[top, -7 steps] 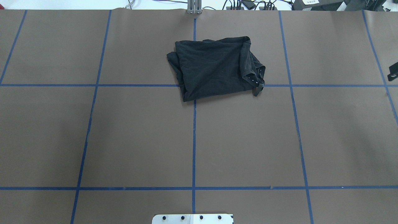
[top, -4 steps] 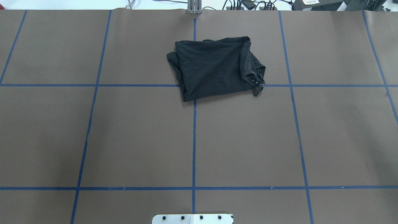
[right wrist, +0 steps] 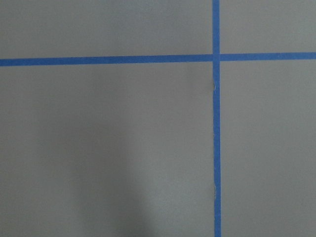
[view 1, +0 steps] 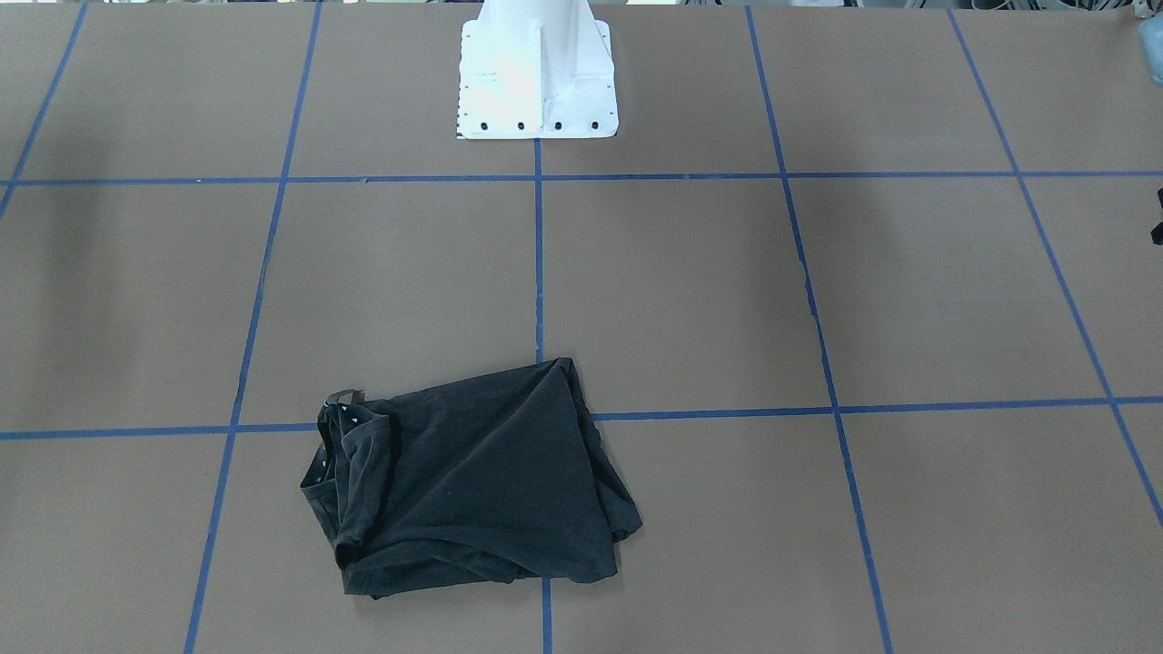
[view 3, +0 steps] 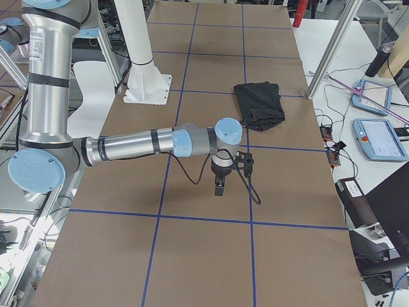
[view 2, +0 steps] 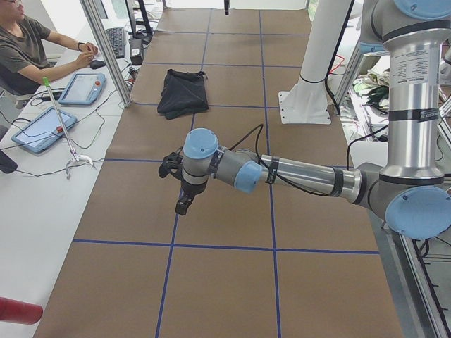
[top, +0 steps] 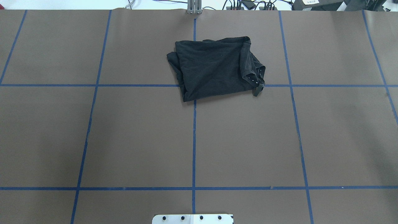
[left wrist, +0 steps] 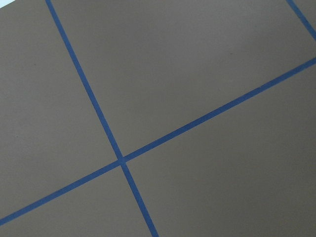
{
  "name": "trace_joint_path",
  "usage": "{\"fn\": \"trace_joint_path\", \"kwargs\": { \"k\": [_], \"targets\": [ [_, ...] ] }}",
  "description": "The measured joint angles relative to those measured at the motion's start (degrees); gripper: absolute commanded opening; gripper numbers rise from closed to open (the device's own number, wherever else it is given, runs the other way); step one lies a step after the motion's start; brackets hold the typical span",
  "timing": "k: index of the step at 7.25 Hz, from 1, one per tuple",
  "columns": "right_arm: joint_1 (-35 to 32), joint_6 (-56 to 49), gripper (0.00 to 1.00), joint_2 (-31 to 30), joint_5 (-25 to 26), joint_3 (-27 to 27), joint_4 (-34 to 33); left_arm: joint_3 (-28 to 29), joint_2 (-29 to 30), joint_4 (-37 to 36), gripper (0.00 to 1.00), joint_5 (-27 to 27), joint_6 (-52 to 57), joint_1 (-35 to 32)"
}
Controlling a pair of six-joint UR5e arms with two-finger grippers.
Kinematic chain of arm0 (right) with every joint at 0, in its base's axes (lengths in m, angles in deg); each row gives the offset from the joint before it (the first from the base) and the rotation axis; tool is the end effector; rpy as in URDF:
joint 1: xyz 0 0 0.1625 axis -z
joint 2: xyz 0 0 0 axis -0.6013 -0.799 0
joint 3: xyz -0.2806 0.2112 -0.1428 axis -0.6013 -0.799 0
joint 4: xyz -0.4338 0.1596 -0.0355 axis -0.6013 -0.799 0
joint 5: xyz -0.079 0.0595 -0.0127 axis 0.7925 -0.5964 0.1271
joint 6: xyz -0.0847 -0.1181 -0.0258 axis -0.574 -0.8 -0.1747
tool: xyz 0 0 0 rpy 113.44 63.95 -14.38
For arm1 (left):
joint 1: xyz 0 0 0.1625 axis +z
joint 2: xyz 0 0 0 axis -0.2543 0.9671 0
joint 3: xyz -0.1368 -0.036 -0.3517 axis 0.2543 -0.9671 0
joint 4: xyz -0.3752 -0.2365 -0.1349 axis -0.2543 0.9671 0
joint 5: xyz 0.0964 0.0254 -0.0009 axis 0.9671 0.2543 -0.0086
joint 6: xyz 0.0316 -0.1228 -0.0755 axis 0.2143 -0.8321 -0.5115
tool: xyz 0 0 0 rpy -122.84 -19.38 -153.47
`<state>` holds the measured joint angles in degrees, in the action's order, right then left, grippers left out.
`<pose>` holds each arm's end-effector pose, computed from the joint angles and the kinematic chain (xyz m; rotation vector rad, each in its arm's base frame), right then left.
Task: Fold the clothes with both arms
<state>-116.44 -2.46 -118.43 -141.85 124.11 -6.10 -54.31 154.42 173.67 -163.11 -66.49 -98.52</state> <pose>-0.0582 -0.5053 0.5576 -0.0440 -0.7347 0.0188 0.0254 -0.5462 0.5174 0.3507 0.7462 0.2723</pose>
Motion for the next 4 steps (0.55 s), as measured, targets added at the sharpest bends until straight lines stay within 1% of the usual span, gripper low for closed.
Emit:
{"fn": "trace_joint_path", "kwargs": {
  "k": [2,4],
  "targets": [
    [-0.1,-0.2,1.00,0.3,0.0,0.0,0.1,-2.6,0.6,-1.9,1.00,0.2,-0.8,0.0],
    [-0.2,0.4,1.00,0.5,0.1,0.4,0.9,-3.7,0.7,-2.0,1.00,0.0,-0.8,0.0]
  ]
}}
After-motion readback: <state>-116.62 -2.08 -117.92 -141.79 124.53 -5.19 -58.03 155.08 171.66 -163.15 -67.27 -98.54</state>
